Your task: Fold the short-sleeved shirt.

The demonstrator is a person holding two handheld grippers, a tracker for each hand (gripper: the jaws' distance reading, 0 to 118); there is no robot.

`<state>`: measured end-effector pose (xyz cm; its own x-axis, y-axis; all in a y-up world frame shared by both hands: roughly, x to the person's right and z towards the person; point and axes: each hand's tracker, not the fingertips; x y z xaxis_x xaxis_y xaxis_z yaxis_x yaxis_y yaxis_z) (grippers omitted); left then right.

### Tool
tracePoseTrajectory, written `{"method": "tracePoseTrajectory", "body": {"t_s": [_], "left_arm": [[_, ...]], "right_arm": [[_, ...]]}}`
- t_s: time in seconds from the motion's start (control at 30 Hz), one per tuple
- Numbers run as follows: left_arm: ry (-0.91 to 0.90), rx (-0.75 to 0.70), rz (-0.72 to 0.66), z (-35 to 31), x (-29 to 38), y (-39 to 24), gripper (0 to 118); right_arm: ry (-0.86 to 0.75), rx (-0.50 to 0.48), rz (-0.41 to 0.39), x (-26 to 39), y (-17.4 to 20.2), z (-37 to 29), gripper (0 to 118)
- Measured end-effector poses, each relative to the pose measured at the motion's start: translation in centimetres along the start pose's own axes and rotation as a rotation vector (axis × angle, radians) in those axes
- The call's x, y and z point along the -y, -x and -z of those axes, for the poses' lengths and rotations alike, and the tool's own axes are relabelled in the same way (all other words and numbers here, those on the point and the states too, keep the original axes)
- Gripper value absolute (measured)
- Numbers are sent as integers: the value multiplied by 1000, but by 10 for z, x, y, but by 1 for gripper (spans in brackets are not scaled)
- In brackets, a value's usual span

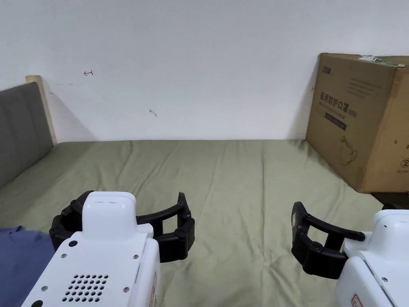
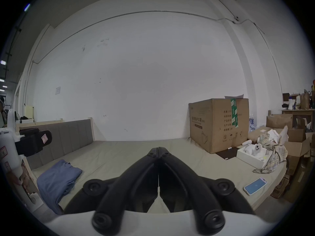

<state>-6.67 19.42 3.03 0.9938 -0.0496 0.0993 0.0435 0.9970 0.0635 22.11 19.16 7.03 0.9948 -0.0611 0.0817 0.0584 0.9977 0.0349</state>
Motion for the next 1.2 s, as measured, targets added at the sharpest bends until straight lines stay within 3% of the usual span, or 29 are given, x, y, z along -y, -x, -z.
{"method": "tracePoseTrajectory", "body": {"t_s": [0.2,0.33,0.43,0.6,0.73,0.9,1.0,1.03,1.07,1.1,1.13,1.2], "left_arm": [[6,-1,22,3,3,-3,0],[11,-122,24,-6,5,23,0],[8,-299,28,-31,1,69,0],[-17,-587,32,-87,-1,136,0],[24,-579,41,-93,0,151,0],[70,-508,-21,-49,4,194,0],[342,-457,-62,30,32,270,1],[487,-403,-105,58,50,298,6],[600,-337,-181,83,71,322,32],[700,-302,-224,101,91,338,78],[779,-284,-250,119,115,349,115],[862,-285,-248,148,160,360,111]], "right_arm": [[14,29,10,6,-5,2,0],[56,0,33,9,7,18,0],[85,-103,4,11,48,35,0],[103,-403,-27,16,130,45,0],[106,-461,-41,19,154,53,0],[135,-456,-12,20,138,64,0],[183,-427,-49,25,125,79,0],[197,-414,-57,28,121,83,0],[217,-400,-61,32,117,88,0],[238,-384,-64,38,114,93,0],[265,-367,-64,44,112,100,0],[331,-341,-55,57,108,112,0]]}}
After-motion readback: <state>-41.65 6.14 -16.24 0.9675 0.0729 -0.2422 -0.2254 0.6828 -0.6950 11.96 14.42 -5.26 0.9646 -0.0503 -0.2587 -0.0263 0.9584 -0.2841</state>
